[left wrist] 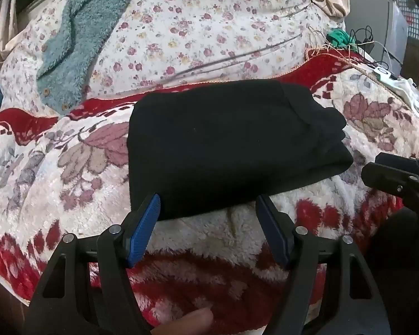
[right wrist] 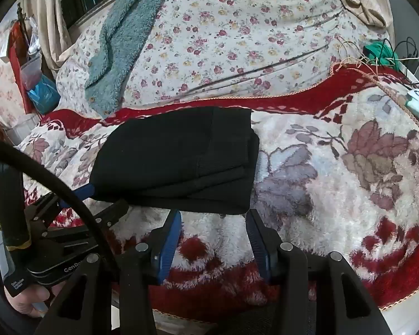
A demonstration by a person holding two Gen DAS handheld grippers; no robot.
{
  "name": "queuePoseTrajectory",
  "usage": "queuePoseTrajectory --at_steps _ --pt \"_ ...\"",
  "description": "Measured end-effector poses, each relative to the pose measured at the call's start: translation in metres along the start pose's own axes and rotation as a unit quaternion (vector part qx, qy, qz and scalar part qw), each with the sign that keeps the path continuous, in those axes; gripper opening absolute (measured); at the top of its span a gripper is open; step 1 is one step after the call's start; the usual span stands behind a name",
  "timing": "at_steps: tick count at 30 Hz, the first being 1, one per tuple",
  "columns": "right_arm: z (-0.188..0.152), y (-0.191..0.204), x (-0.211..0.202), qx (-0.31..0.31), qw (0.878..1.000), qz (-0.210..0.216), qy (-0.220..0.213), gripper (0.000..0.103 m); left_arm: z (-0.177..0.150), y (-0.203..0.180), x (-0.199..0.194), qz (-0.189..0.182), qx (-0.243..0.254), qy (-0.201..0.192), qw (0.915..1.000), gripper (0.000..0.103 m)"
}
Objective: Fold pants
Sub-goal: 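Move both tools toward the folded black pants on the blanket, then grasp the edge of the black pants with the right tool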
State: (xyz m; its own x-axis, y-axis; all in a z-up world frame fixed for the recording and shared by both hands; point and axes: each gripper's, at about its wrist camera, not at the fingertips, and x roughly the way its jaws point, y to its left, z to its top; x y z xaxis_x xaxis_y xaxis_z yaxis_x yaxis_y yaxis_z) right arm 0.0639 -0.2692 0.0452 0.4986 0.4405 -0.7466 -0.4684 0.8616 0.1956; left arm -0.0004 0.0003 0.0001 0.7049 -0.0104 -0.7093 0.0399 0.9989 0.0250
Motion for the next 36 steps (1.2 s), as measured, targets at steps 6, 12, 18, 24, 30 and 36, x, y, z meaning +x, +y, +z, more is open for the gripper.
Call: queuePoseTrajectory --at_steps 6,12,18,24,30,36 --pt "0.0 0.001 0.0 0.001 1.0 0.0 0.002 0.046 0.0 -0.002 -0.001 0.002 0.003 0.002 1.0 0.071" --pt "0.001 0.0 0.001 0.005 1.0 0.007 0.001 0.046 0.0 -0.002 0.001 -0.001 0.0 0.005 1.0 0.071" --pt "0.003 -0.033 -0.01 0.101 0.991 0.087 -0.032 0.046 0.007 0.016 -0.011 -0.036 -0.038 -0.023 0.9984 0.071" --pt "0.005 -0.074 -0.014 0.22 0.958 0.176 -0.056 0.049 0.028 0.08 -0.043 -0.098 -0.147 -0.078 0.9812 0.071" --pt "0.027 -0.106 0.028 0.365 0.878 0.307 -0.029 0.069 0.016 0.139 -0.032 -0.173 -0.254 -0.057 0.95 0.077" --pt "0.028 -0.108 0.07 0.418 0.842 0.337 0.057 0.069 -0.008 0.168 0.002 -0.188 -0.375 0.041 0.9069 0.077"
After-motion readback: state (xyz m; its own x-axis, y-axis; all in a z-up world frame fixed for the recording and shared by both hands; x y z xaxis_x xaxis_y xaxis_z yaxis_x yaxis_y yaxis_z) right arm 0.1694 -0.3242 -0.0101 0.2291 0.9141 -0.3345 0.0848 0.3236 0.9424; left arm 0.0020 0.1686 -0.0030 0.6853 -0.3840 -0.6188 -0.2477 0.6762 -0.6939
